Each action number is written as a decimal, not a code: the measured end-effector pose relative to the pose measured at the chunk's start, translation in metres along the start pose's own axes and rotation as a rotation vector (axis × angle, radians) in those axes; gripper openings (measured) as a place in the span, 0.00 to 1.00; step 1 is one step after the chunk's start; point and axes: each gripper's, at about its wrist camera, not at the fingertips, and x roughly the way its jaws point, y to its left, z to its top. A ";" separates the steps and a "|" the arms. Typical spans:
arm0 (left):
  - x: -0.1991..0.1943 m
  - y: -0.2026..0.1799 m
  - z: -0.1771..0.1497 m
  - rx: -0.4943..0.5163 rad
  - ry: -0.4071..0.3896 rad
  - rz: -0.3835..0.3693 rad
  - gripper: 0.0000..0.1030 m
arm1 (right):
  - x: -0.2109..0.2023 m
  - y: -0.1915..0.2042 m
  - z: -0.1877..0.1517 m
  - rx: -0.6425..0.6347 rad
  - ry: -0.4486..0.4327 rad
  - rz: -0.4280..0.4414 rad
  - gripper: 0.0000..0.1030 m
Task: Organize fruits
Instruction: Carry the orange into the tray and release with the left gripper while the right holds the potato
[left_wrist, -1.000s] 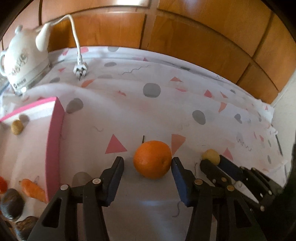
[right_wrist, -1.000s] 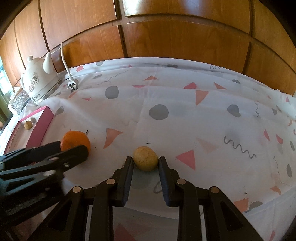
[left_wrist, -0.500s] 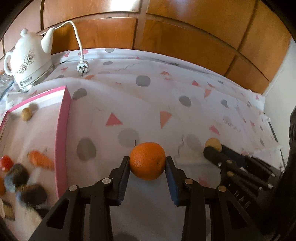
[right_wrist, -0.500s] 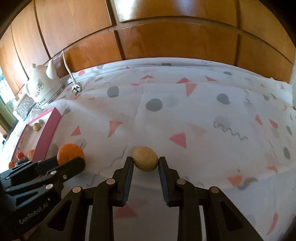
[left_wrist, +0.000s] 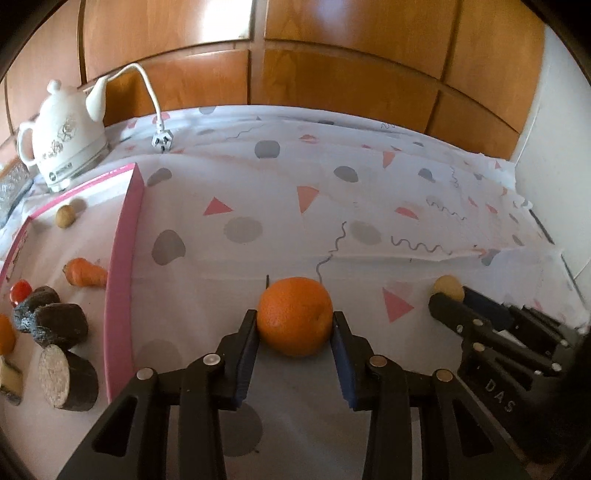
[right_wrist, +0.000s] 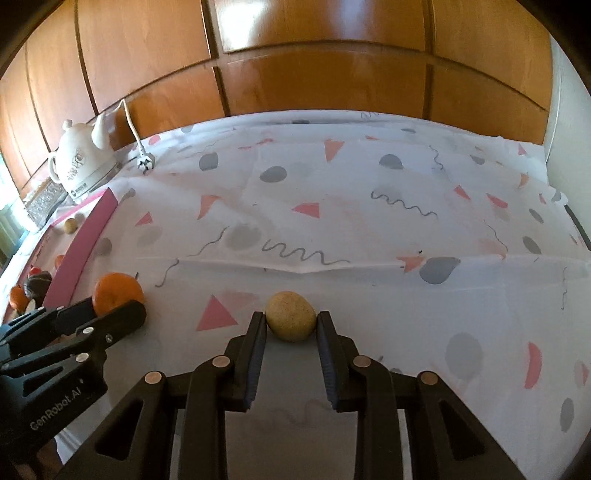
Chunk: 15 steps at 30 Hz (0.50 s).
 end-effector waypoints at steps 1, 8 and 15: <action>0.000 -0.002 -0.002 0.011 -0.010 0.009 0.38 | 0.000 0.001 0.000 -0.006 0.001 -0.007 0.27; 0.001 -0.004 -0.005 0.028 -0.027 0.025 0.38 | 0.000 0.000 -0.002 -0.010 -0.014 -0.013 0.27; 0.001 -0.004 -0.006 0.034 -0.038 0.027 0.38 | 0.000 0.001 -0.003 -0.010 -0.017 -0.014 0.27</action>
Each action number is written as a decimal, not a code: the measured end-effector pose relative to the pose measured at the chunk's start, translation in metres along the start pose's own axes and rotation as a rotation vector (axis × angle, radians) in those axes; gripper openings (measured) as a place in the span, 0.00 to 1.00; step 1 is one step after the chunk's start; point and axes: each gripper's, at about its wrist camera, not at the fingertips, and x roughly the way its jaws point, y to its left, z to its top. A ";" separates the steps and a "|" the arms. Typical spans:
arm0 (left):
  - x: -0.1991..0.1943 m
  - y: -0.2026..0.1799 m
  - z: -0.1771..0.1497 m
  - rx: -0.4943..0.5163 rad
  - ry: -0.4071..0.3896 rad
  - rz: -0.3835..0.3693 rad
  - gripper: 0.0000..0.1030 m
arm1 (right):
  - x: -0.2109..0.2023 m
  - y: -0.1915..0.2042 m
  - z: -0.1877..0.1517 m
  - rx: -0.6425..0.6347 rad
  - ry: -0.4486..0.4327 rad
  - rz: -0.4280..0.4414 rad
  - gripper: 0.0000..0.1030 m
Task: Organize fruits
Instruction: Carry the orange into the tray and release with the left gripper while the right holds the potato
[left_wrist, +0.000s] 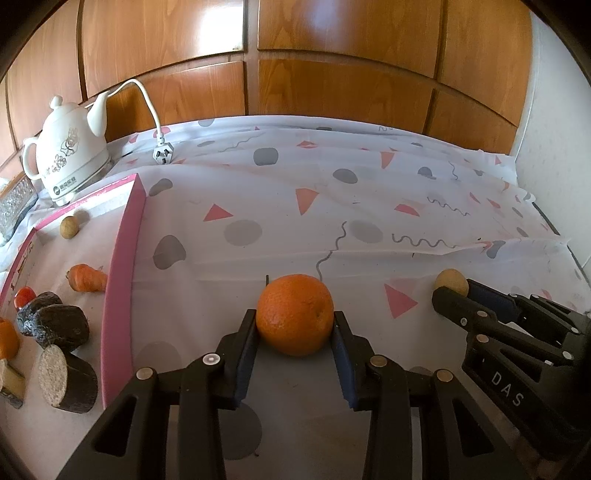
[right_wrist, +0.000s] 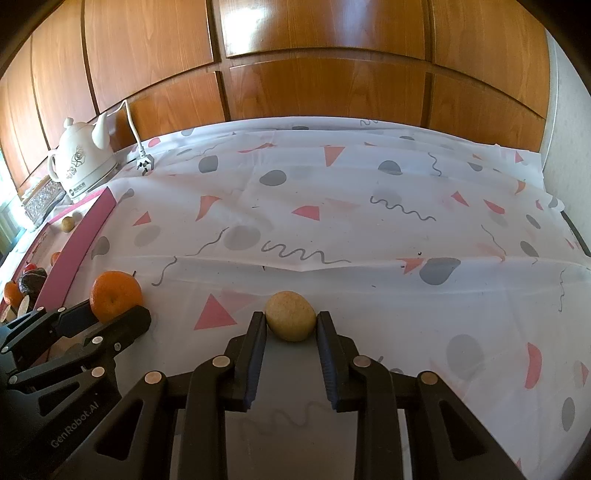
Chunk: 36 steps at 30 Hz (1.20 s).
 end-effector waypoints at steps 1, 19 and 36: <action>0.000 0.000 0.000 0.002 -0.001 0.001 0.38 | 0.000 0.000 0.000 0.000 0.000 0.000 0.27; -0.001 -0.002 0.004 0.027 0.009 0.008 0.36 | -0.001 -0.002 0.000 0.003 0.000 0.004 0.27; -0.086 0.086 0.015 -0.138 -0.043 0.057 0.36 | -0.001 0.002 0.000 -0.014 -0.001 -0.018 0.27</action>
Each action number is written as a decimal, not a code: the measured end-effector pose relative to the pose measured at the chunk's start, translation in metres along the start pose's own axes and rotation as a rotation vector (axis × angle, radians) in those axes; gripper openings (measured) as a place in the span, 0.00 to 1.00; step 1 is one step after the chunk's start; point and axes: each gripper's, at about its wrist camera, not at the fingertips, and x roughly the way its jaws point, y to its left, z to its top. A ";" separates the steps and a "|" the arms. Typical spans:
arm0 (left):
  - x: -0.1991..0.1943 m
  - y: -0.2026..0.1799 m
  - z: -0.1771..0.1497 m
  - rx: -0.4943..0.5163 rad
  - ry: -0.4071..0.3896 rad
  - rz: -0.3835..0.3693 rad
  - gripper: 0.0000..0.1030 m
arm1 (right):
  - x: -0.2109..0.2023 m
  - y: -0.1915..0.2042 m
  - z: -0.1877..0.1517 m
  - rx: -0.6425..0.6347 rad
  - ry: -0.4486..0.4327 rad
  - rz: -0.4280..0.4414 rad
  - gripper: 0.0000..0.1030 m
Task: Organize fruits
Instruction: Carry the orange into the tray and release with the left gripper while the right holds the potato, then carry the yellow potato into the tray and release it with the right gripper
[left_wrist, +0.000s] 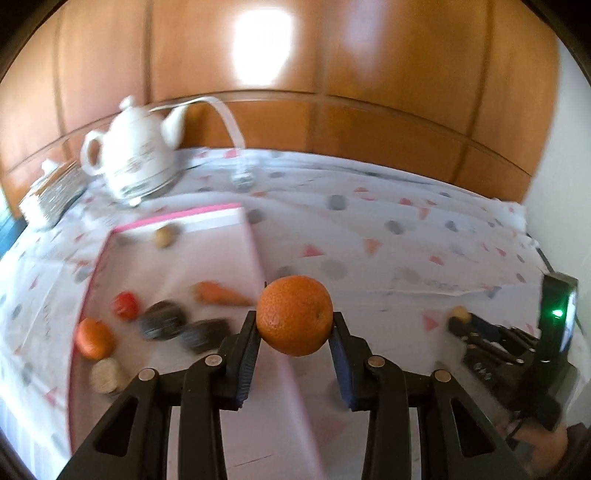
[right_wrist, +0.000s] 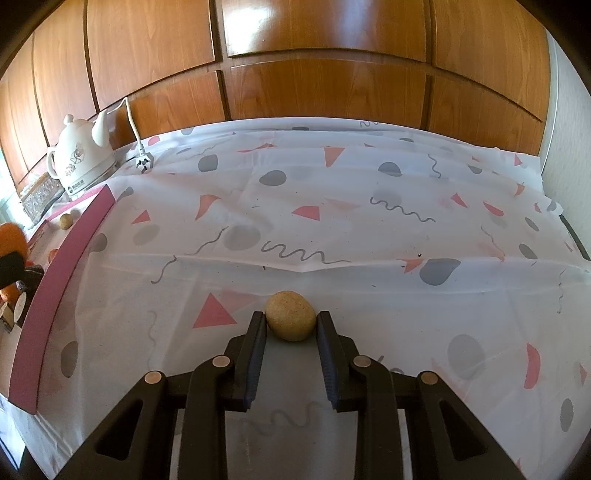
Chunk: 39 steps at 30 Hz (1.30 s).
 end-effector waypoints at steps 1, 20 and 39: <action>-0.001 0.012 -0.002 -0.029 0.007 0.011 0.36 | 0.000 0.001 0.000 -0.003 0.000 -0.004 0.27; -0.020 0.120 -0.037 -0.308 0.062 0.072 0.36 | 0.000 0.005 0.000 -0.024 0.001 -0.033 0.27; -0.008 0.101 -0.033 -0.233 0.065 0.151 0.48 | 0.000 0.005 0.000 -0.023 0.001 -0.033 0.27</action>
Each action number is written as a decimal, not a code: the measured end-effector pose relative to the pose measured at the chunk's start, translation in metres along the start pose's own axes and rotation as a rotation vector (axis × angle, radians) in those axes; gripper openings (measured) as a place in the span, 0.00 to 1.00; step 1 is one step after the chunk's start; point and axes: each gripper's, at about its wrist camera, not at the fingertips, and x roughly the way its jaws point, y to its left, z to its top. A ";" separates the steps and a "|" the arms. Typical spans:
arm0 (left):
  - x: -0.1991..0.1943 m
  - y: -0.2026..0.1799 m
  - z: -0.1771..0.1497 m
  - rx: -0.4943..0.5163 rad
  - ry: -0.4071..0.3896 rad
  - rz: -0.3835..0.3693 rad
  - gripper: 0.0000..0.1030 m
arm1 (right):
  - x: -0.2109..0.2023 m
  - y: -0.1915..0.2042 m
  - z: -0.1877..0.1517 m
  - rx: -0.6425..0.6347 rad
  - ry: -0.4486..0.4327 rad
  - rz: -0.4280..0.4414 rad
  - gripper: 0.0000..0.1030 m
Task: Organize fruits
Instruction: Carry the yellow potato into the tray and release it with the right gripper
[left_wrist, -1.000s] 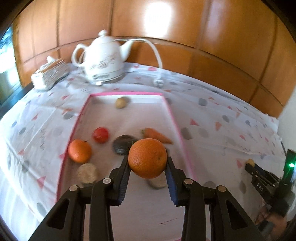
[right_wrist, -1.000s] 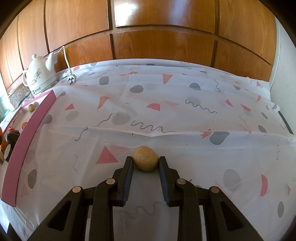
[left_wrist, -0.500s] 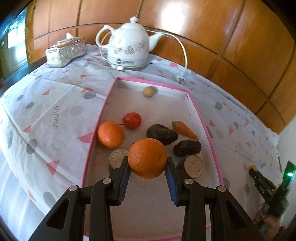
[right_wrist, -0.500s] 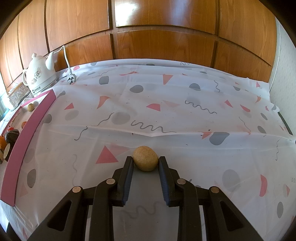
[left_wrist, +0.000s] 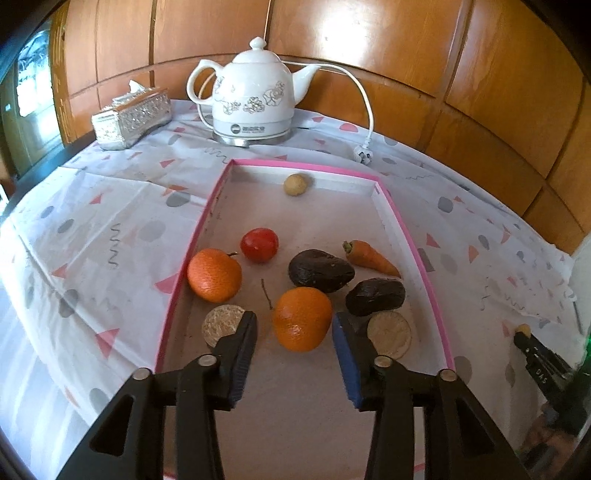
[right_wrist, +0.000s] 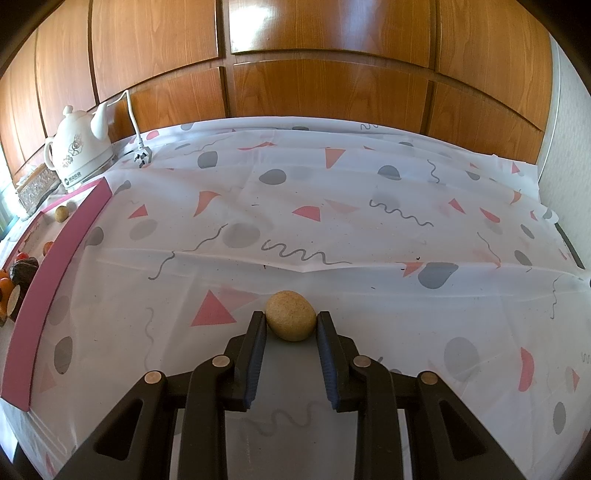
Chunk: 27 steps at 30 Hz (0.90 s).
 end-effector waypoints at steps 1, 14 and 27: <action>-0.002 0.000 0.000 0.001 -0.010 0.009 0.52 | 0.000 0.000 0.000 -0.001 0.001 -0.001 0.27; -0.027 0.001 0.002 0.020 -0.087 0.026 0.58 | 0.000 0.004 0.002 -0.025 0.012 -0.028 0.27; -0.030 0.009 0.000 0.000 -0.085 0.020 0.60 | -0.006 0.019 0.009 -0.073 0.035 -0.039 0.27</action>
